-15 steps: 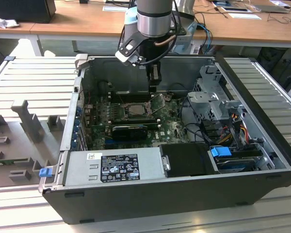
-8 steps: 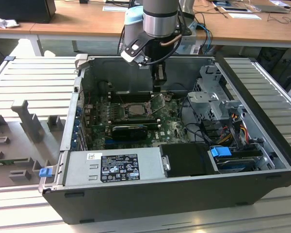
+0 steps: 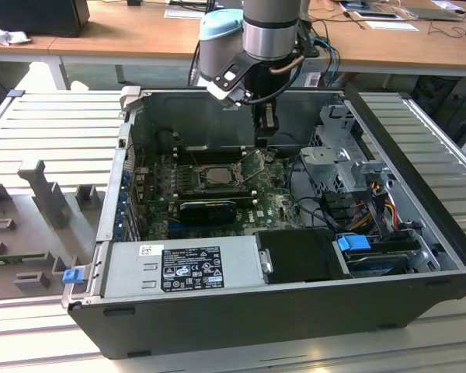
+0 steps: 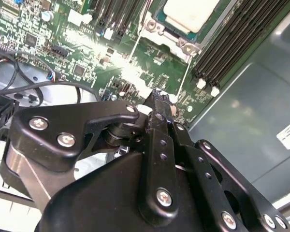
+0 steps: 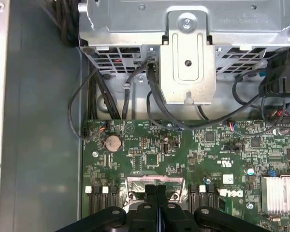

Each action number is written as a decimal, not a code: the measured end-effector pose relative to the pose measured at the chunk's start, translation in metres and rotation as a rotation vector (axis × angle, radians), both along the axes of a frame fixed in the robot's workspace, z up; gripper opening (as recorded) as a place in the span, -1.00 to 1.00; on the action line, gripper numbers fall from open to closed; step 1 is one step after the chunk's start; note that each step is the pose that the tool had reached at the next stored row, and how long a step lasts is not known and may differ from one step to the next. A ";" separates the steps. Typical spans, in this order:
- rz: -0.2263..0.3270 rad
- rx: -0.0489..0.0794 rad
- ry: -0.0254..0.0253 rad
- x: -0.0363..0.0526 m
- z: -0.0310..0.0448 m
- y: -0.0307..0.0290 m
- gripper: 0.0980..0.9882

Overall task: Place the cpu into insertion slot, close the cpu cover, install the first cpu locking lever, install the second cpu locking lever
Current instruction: 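Close the cpu cover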

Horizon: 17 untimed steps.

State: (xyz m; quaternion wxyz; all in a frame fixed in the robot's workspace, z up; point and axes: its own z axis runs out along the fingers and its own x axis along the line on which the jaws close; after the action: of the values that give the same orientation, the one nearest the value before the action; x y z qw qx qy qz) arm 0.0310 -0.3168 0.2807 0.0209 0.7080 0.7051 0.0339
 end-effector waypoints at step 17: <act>0.000 0.000 0.0000 0.0252 -0.0034 0.0001 -0.98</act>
State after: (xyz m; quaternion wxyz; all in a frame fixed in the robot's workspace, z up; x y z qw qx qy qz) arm 0.0562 -0.3167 0.2774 0.0209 0.7080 0.7051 0.0339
